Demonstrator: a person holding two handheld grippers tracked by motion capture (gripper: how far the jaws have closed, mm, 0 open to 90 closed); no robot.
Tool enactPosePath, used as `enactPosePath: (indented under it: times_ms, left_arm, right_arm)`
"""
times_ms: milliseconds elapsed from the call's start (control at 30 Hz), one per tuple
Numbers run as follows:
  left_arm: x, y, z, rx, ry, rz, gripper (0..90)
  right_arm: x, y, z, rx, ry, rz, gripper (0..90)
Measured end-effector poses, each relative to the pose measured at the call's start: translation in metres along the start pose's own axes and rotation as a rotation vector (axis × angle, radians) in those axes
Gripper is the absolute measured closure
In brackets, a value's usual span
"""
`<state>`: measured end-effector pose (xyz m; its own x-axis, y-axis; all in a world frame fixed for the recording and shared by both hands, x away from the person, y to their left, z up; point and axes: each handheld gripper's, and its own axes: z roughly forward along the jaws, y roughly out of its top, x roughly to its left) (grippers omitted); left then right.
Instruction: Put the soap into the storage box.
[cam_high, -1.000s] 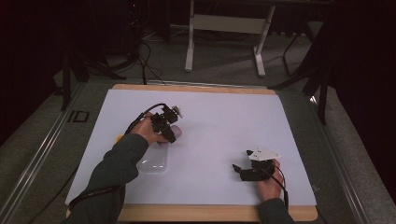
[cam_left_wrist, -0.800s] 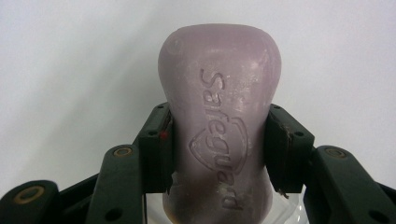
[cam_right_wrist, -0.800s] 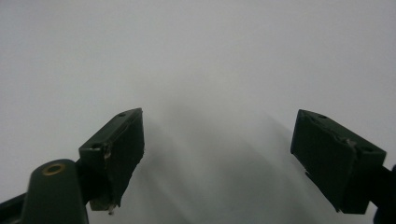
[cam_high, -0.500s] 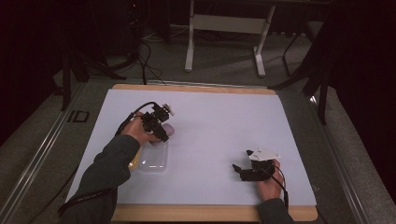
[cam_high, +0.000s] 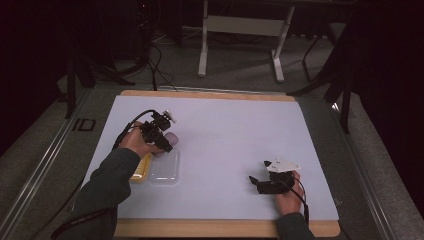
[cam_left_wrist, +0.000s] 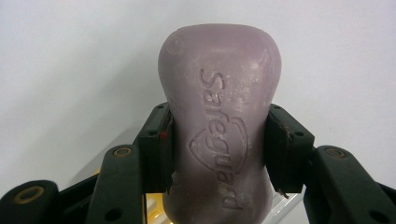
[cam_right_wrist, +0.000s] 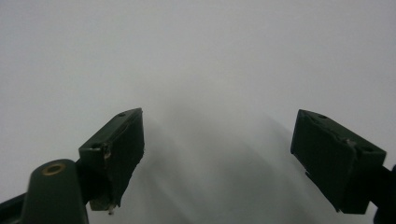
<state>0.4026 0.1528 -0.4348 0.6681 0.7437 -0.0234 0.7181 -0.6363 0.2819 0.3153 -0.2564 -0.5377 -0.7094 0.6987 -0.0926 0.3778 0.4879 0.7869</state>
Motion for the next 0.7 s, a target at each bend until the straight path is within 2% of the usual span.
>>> enactPosePath:
  times_ms: [700]
  left_arm:
    - [0.016,-0.027,-0.006,0.001,0.024,-0.090,50.0]
  right_arm:
    - [0.000,0.000,0.000,-0.004,-0.002,0.001,17.0]
